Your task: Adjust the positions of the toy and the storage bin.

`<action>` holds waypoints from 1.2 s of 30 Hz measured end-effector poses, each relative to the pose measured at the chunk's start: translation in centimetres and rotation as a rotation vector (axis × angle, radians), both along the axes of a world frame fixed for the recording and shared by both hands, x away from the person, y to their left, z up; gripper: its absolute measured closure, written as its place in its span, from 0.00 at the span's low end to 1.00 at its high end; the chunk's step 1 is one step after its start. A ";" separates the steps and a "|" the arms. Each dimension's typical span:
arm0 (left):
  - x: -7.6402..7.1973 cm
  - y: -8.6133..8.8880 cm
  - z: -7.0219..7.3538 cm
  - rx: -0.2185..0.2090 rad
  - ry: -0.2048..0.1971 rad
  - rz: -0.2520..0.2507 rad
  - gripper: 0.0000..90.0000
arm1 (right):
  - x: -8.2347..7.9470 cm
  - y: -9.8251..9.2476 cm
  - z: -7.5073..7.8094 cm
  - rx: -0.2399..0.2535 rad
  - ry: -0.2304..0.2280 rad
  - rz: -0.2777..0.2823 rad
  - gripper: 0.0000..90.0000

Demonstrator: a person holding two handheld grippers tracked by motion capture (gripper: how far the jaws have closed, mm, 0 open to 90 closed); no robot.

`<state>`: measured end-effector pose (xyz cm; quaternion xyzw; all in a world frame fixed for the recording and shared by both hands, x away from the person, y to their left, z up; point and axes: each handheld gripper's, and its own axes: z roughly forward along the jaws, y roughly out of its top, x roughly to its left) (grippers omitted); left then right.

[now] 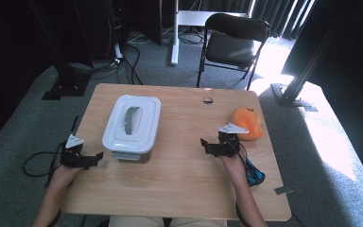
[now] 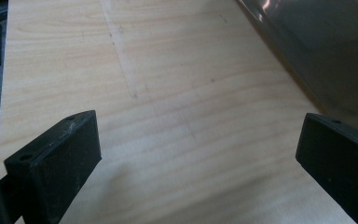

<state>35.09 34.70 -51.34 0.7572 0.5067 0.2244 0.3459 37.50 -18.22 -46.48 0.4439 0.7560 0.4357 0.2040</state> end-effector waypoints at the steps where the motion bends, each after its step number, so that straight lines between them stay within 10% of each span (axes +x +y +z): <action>1: 0.2 0.0 0.0 0.004 0.001 0.003 0.01 | 0.3 0.6 -0.1 0.002 0.002 0.004 0.14; 21: 5.9 -1.0 0.6 0.007 0.008 0.058 0.01 | 5.2 9.4 -2.0 0.071 -0.007 -0.067 0.14; 36: 8.7 -3.0 2.0 0.039 -0.035 0.040 0.00 | 8.0 14.3 -2.4 0.008 0.023 -0.038 0.14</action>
